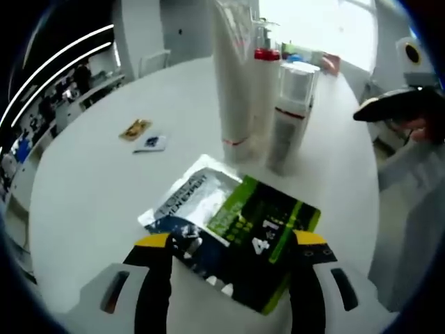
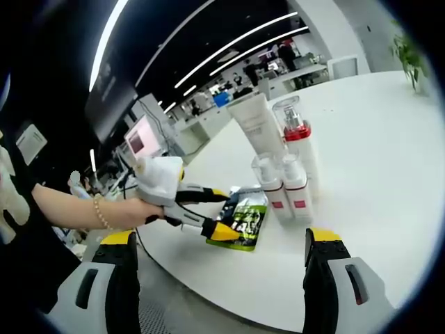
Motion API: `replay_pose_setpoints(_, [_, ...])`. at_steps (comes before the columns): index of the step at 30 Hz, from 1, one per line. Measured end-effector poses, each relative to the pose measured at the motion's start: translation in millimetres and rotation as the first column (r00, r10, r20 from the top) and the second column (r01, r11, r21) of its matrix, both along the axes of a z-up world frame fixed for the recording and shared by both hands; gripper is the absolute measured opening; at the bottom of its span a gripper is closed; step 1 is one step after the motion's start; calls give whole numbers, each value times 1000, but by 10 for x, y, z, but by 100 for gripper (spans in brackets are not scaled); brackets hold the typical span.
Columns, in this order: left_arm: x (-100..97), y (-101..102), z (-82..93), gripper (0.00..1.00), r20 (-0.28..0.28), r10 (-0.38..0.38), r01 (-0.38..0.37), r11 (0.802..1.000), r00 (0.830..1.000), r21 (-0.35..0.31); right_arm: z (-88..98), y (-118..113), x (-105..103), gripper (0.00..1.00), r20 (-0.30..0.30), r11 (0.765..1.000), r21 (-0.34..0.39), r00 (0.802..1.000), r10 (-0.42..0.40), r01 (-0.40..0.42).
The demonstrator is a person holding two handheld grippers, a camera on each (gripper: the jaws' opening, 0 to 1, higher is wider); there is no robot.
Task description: Arrange the skincare products in the storage area until every visible bottle or jar stands upright without overlapping.
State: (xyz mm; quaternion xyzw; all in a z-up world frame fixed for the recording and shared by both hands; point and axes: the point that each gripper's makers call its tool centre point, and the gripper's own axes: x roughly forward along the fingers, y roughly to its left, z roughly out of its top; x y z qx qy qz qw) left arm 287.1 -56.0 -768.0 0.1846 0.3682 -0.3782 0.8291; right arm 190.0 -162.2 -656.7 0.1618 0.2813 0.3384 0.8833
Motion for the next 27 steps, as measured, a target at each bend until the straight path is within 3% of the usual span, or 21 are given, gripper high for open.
replay_pose_setpoints(2, [24,28,8,72,-9,32,-32,999,999,-1,-1,-2,1,100,-1,1000,1,1000,-1,1])
replay_pose_setpoints(10, [87,21,6,78,-2,7,-7,1000,1000,-1,-9,-4,4,100,-6,1000,4,1000,-4,4])
replay_pose_setpoints(20, [77,26,5,74,-24,7,-7,1000,1000,-2,-20,-2,3,100,-10,1000,4,1000,0,0])
replay_pose_setpoints(27, [80,23,163,72,-18,41,-42,998,999,-38,-33,5,4,100,-10,1000,-3,1000,12,-12])
